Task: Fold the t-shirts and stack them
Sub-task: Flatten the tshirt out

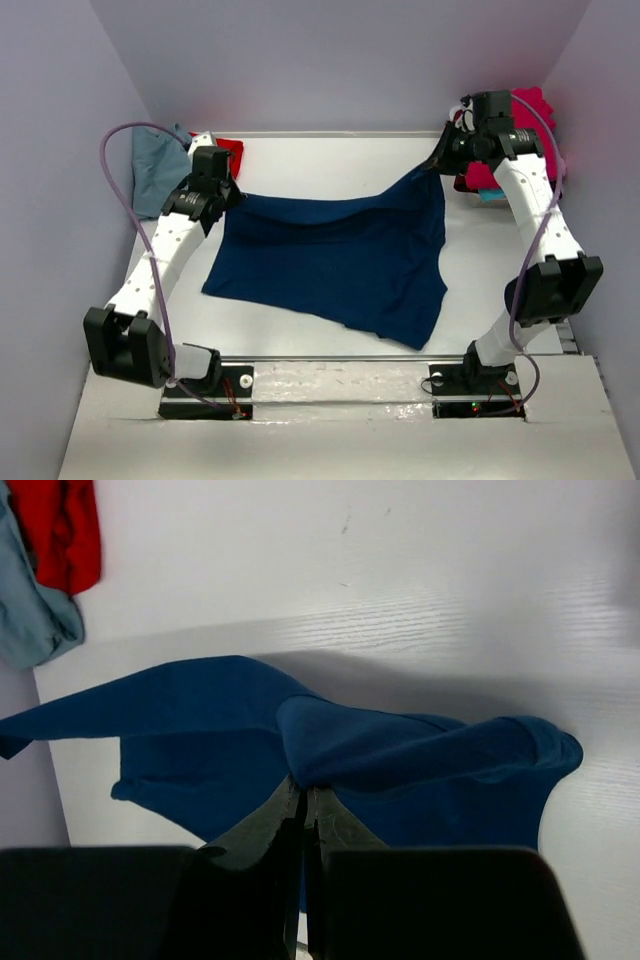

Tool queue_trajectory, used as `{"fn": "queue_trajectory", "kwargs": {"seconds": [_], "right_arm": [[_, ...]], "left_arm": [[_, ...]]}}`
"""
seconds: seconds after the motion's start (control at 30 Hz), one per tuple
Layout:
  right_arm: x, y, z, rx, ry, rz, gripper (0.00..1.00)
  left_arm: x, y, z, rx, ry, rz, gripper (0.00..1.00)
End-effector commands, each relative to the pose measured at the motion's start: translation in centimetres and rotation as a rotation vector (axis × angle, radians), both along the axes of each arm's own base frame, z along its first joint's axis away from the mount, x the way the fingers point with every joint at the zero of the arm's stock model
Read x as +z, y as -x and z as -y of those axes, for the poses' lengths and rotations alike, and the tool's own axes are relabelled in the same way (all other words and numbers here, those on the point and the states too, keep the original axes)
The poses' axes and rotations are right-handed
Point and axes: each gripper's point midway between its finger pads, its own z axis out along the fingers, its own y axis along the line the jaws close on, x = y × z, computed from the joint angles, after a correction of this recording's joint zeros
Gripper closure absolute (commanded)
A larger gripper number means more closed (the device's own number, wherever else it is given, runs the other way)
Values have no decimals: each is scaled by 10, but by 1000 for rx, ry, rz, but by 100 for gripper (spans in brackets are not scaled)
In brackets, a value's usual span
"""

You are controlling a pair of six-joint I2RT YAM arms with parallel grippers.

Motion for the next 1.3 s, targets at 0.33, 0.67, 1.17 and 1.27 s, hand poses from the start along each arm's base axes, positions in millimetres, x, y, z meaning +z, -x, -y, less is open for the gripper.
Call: {"fn": "queue_trajectory", "kwargs": {"seconds": [0.33,0.67,1.17,1.27], "right_arm": [[-60,-88,-16,16,22,-40,93],[-100,-142,-13,-43,84,-88,93],[-127,-170,-2,-139,127,-99,93],[-132,-171,6,-162,166,-103,93]], "left_arm": [[-61,-105,20,-29,-57,-87,94],[-60,-184,14,30,-75,-65,94],[-120,-208,-6,79,-70,-178,94],[-128,-208,-19,101,-71,-195,94]]}}
